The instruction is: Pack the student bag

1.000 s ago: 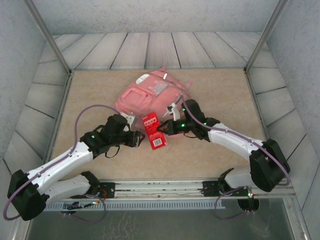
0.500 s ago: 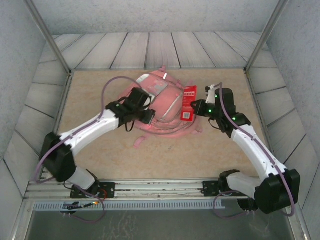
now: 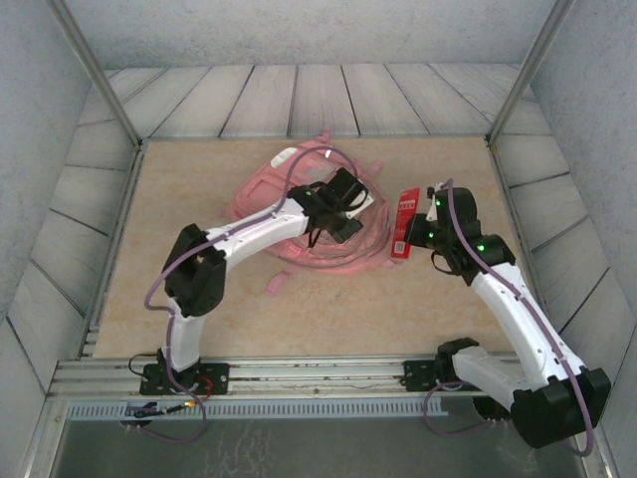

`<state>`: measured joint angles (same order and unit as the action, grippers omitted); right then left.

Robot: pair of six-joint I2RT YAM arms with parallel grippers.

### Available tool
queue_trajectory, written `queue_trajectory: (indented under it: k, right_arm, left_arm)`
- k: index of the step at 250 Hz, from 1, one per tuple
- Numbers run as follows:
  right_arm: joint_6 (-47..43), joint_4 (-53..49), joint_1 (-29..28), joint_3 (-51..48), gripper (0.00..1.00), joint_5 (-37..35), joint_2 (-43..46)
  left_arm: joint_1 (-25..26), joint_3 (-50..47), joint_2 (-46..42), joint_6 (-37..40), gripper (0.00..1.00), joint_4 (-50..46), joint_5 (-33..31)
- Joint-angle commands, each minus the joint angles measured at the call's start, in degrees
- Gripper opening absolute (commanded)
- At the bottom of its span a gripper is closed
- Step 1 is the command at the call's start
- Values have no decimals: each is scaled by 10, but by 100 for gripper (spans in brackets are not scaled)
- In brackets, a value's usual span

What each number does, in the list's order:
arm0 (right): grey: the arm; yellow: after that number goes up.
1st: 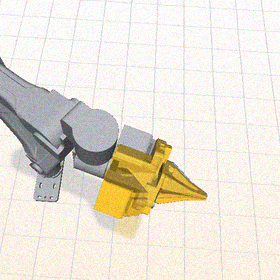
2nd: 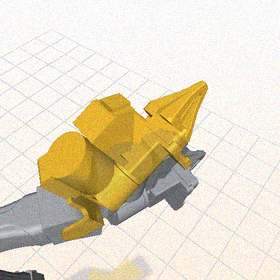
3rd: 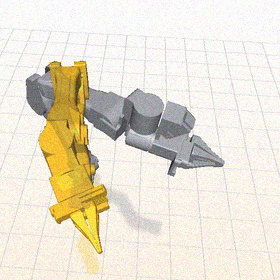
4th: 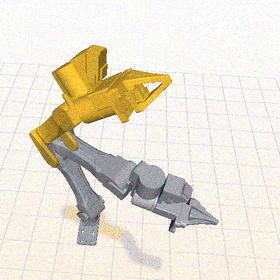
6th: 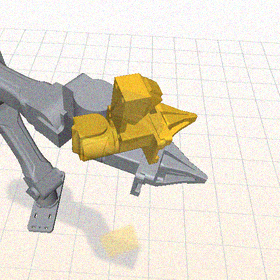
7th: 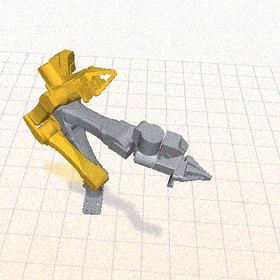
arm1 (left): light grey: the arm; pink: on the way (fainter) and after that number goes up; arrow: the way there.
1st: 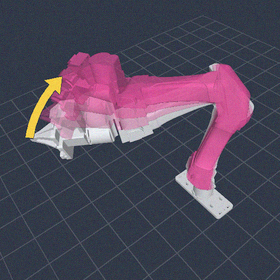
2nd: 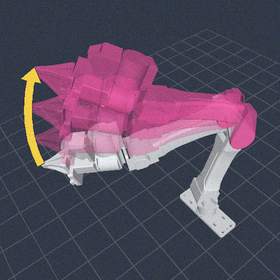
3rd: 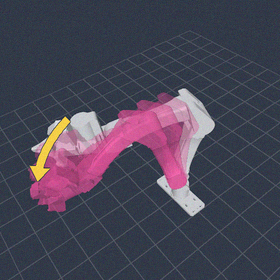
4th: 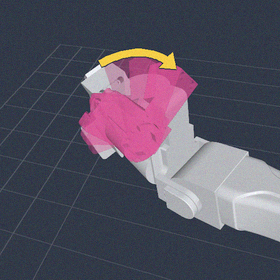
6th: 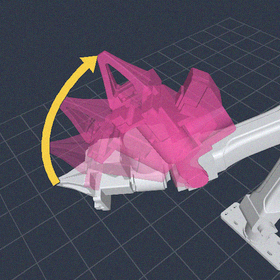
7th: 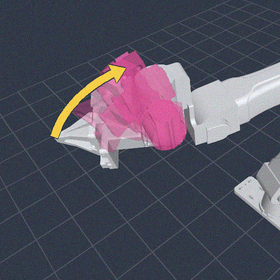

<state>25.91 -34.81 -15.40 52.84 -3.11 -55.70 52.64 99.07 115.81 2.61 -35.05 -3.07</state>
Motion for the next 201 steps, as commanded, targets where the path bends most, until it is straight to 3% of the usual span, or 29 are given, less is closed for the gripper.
queue_trajectory:
  k: [1,95,128,171,201]
  right_arm:
    - [-4,-22,2,-4,0,-24,13]
    - [2,-17,2,-8,0,-25,12]
    - [7,-12,2,-15,0,-17,8]
    - [12,3,2,-21,0,-2,0]
    - [14,17,2,-28,0,7,-3]
  left_arm:
    - [13,40,26,24,62,-32,-21]
    - [22,108,107,1,43,-70,-104]
    - [22,123,114,-10,31,-81,-134]
    - [21,126,98,-17,16,-80,-138]
    - [17,125,85,-20,14,-76,-124]
